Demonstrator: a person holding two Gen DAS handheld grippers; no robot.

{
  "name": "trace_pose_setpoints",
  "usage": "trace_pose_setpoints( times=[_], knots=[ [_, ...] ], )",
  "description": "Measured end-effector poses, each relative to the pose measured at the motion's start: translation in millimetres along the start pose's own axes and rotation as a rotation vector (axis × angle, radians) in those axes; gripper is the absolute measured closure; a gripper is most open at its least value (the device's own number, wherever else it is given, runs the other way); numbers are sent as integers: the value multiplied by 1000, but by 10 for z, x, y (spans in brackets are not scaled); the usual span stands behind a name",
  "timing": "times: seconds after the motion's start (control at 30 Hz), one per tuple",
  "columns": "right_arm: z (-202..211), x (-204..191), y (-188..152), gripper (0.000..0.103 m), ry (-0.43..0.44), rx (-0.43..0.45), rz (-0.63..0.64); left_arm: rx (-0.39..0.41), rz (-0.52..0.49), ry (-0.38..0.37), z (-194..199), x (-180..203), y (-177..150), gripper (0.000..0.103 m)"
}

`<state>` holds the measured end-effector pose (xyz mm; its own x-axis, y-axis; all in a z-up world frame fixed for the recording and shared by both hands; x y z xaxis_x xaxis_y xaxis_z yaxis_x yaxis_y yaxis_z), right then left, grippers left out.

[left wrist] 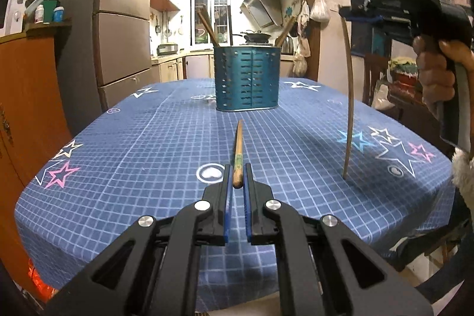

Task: Organize utensils
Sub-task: 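Lift the chopstick upright with the left tool while the right tool carries its chopstick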

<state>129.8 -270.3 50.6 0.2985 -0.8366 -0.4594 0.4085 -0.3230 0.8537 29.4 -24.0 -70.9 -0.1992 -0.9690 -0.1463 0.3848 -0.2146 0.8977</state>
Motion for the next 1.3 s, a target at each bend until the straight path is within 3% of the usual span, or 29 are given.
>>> trace_pose_setpoints(
  times=[0.63,0.83,1.3],
  knots=[
    [215,-434,-26,96,-77,114,207,47,-90,-4,79,-93,359,98],
    [252,-452,-47,96,-81,109,205,41,-84,-27,71,-175,469,98],
    [283,-509,-41,96,-51,90,179,137,-49,-10,225,-426,796,98]
  ],
)
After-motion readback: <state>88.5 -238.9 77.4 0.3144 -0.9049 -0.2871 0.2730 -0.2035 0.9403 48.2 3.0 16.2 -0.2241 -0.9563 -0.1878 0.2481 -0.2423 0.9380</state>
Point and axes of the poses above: each gripper's, at about its wrist camera, not at the fingertips, and z roughly against the way its jaws point, x to its right, y to its top, the point moved 2 cm from there along -z, roughly the way its jaws point, and after that the axes turned 9 degrees about -z, right-handed, at the moved point
